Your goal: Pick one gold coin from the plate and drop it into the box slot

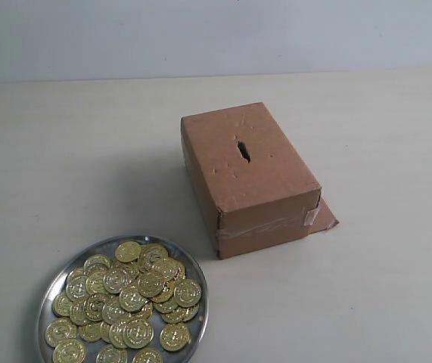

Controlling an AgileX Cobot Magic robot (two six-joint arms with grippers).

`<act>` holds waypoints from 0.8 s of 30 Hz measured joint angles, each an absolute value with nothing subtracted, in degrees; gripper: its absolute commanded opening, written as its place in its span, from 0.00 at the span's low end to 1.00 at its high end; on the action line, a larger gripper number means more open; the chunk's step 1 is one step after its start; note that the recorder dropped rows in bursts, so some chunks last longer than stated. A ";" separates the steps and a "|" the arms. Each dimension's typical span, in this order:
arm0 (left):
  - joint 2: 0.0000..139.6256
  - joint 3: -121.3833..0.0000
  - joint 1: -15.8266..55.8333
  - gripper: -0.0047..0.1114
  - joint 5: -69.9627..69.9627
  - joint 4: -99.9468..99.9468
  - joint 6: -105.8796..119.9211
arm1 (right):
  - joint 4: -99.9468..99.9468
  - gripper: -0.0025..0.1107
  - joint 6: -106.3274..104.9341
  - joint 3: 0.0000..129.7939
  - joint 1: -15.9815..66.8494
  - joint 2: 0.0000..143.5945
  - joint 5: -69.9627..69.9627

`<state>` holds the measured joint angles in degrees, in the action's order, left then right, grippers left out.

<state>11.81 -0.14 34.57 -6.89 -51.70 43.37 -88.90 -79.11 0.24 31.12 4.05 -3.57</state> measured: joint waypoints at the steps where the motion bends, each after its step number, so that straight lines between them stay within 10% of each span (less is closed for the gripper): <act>1: 11.81 -0.14 34.57 0.04 -6.89 -51.70 43.37 | -88.90 0.02 -79.11 0.24 29.16 4.05 -3.44; 24: 11.81 -0.14 34.57 0.04 -7.04 -51.70 43.37 | -85.57 0.02 -82.66 0.24 5.36 0.34 -2.24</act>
